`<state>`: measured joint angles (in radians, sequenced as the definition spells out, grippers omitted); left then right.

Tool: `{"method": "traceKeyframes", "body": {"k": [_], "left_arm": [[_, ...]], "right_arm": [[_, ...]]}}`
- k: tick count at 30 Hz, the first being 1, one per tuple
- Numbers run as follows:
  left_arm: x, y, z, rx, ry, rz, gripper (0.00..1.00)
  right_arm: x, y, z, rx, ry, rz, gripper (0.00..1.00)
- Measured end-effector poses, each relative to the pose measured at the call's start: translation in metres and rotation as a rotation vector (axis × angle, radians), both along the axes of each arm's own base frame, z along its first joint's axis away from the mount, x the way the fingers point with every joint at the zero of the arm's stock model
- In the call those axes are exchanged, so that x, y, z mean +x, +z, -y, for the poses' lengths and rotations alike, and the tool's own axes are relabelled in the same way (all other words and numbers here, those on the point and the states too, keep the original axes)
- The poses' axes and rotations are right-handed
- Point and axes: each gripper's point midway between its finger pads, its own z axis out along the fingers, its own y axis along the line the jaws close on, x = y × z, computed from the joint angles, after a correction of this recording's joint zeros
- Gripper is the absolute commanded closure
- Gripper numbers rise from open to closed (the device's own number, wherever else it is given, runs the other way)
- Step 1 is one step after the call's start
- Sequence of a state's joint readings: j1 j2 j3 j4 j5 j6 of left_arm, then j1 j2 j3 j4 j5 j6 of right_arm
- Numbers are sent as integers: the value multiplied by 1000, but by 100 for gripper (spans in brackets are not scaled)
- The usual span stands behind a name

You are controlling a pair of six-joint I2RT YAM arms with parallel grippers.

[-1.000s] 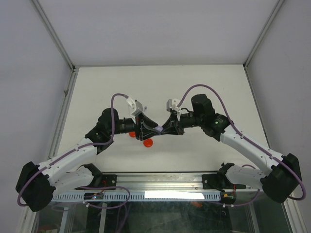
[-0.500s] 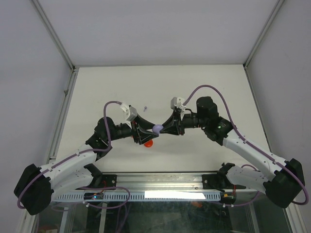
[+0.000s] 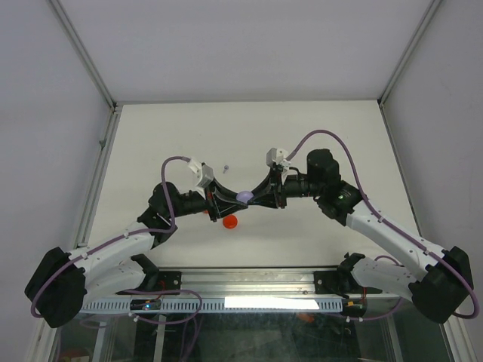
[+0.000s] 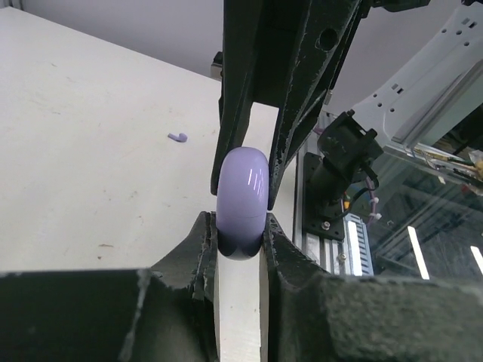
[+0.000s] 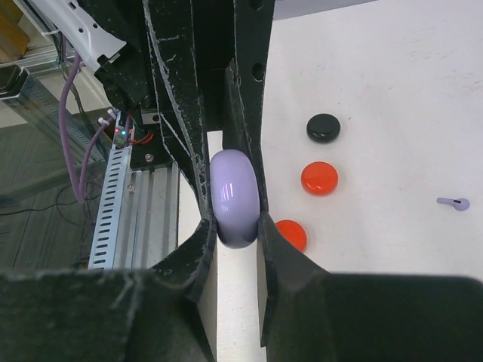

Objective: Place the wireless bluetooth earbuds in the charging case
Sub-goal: Open the charging case.

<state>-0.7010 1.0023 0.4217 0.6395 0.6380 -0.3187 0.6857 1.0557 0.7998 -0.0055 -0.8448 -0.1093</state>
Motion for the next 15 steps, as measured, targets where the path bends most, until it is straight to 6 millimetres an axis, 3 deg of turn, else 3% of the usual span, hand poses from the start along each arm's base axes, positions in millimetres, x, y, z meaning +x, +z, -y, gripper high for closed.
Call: {"method": "traceKeyframes", "body": {"k": [3,5,15], "left_arm": [[-1,0,-1,-11,-1,6,100],[-2,0,-1,-18,-1,16,100],[-9,-4,-6,-17,-15,75,100]], "right_arm": [[0,0,0,1,0,-3,71],[-1,0,0,2,4,-11,63],[2,3,-1,11,-23,-23,55]]}}
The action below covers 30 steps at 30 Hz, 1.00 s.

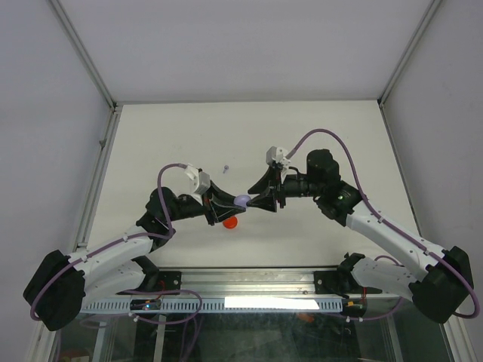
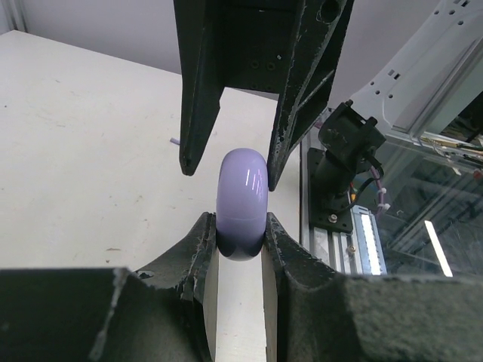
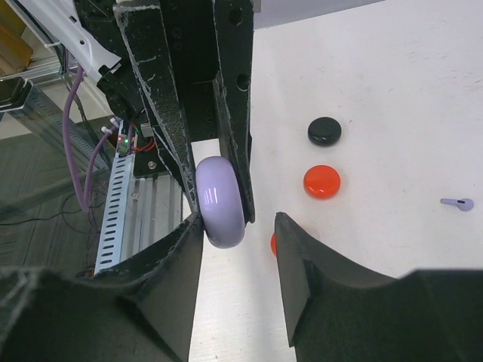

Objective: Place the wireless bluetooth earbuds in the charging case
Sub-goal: Open the charging case, then move the earbud to the center of the board.

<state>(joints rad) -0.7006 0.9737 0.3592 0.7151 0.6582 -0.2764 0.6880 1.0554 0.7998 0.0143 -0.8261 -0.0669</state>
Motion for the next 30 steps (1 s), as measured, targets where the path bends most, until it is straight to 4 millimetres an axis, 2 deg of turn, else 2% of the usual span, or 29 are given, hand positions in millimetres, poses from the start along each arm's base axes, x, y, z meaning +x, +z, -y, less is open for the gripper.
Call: {"method": "traceKeyframes", "body": {"k": [12,20,24,27,30], "left_arm": [[1,1,-1,0,0,17,100],[-5,-8,-2,16,-25,12,100],[-3,-9,-2,18,-13,8,100],[2,-11,-3,23,15,-8,100],[10,-14,-5,20,68,-41,100]], "right_arm": [[9,1,1,-6,-75,-8,53],[30,3,6,-11,-205,2,51],[33,1,6,-16,-227,-5,50],[36,-2,8,-29,-252,-18,48],[46,-5,13,-61,-319,-32,39]]}}
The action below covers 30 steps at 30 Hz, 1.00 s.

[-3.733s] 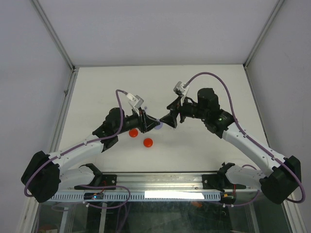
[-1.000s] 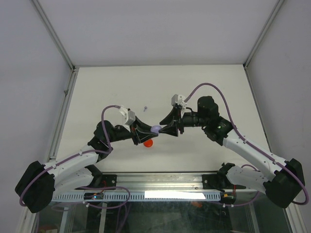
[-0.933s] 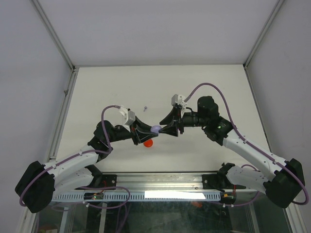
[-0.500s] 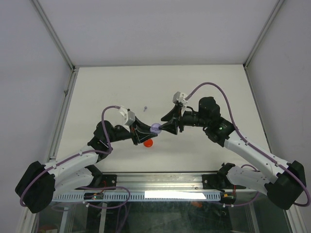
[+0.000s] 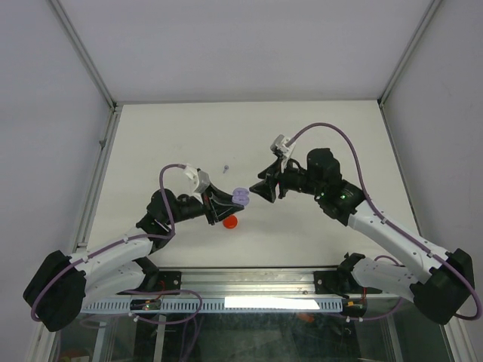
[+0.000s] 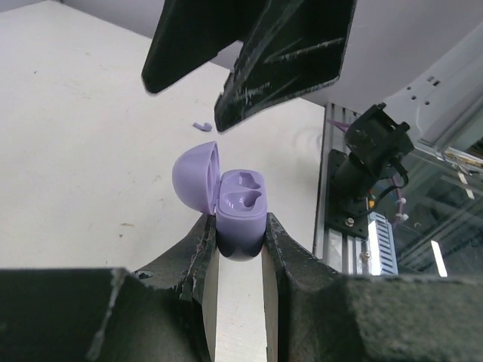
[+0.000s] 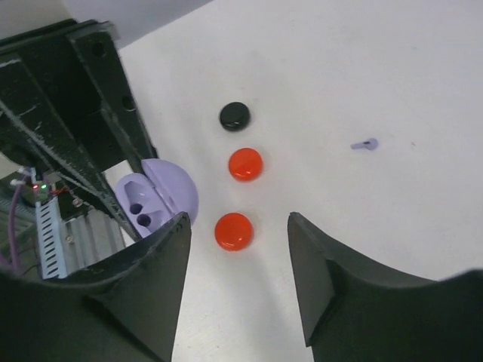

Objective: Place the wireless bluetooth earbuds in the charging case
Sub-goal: Move the earbud to the center of the board.

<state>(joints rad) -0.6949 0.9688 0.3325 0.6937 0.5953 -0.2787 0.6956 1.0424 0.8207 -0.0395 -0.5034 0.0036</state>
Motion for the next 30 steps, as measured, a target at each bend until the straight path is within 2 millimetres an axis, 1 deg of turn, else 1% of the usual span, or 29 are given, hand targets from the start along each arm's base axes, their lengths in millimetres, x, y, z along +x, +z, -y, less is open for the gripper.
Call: {"method": "traceKeyframes", "body": {"k": [2,4,7,9,11,13,16,19,22,23,25,28,30], "left_arm": [[6,-4,-2,-4,42,-32,100],[13,-13,-6,-7,96,-78,100],[24,-32,-12,2,187,-163,100],[34,-47,-18,14,265,-225,100],[43,-56,-24,22,335,-272,100],[54,-62,-32,20,407,-312,100],[69,-68,-46,12,494,-360,100],[86,-76,-66,1,590,-421,100],[96,-82,-84,-12,664,-466,100],[98,-84,-89,-19,684,-481,100],[101,-87,-100,-32,721,-506,100],[103,-90,-110,-52,763,-541,100],[103,-91,-115,-59,784,-558,100]], "right_arm": [[9,-2,7,-25,-68,-18,36],[21,-5,18,-57,-161,-46,35],[40,-14,40,-112,-317,-99,35],[50,-28,57,-159,-419,-146,35],[54,-43,71,-209,-496,-192,35],[59,-57,81,-253,-559,-229,35],[66,-78,86,-305,-619,-272,35],[73,-103,85,-355,-650,-326,35],[81,-131,77,-390,-665,-377,36],[83,-137,74,-394,-666,-387,37],[89,-151,64,-396,-664,-400,39],[98,-169,43,-399,-654,-414,39],[107,-179,25,-404,-644,-412,39]]}}
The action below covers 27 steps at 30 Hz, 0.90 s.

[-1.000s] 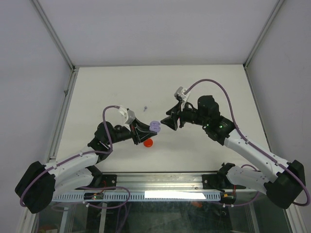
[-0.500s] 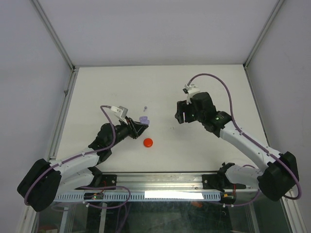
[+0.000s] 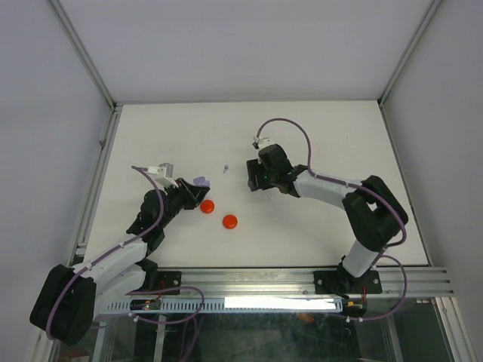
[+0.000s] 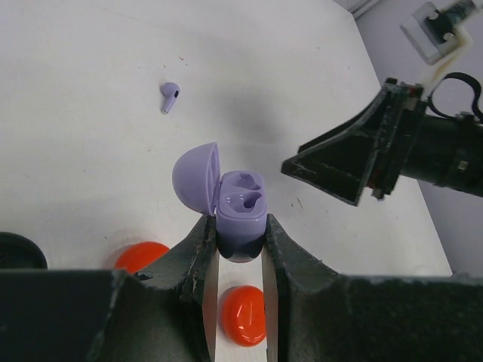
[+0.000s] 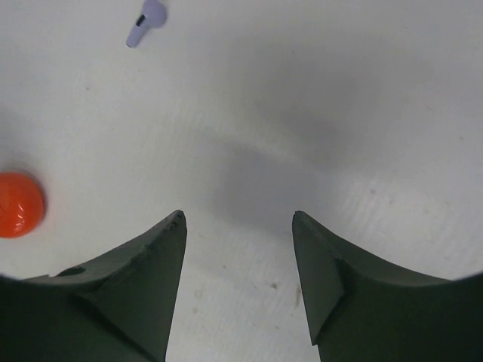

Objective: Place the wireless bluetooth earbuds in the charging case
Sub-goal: Move the earbud to the center of the board.

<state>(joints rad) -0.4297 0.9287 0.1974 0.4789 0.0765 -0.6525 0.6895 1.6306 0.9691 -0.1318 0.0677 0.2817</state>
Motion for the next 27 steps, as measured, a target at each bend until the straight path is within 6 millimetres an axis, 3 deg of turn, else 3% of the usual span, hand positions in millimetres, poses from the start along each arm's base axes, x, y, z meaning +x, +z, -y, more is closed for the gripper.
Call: {"method": "traceKeyframes", "body": {"k": [4,9,14,21,27], "left_arm": [[-2,2,-4,-13,16,-11,100],[-6,3,-6,-12,18,-18,100],[-10,4,-7,-9,18,-24,100],[-13,-1,-8,-1,17,-43,100],[-13,0,-8,-1,16,-43,100]], "right_arm": [[15,-13,-37,20,29,17,40],[42,-13,-76,57,14,74,39],[64,-15,-104,77,-7,115,40],[81,-36,-120,49,-26,127,52],[88,-38,-123,33,-36,146,63]]}}
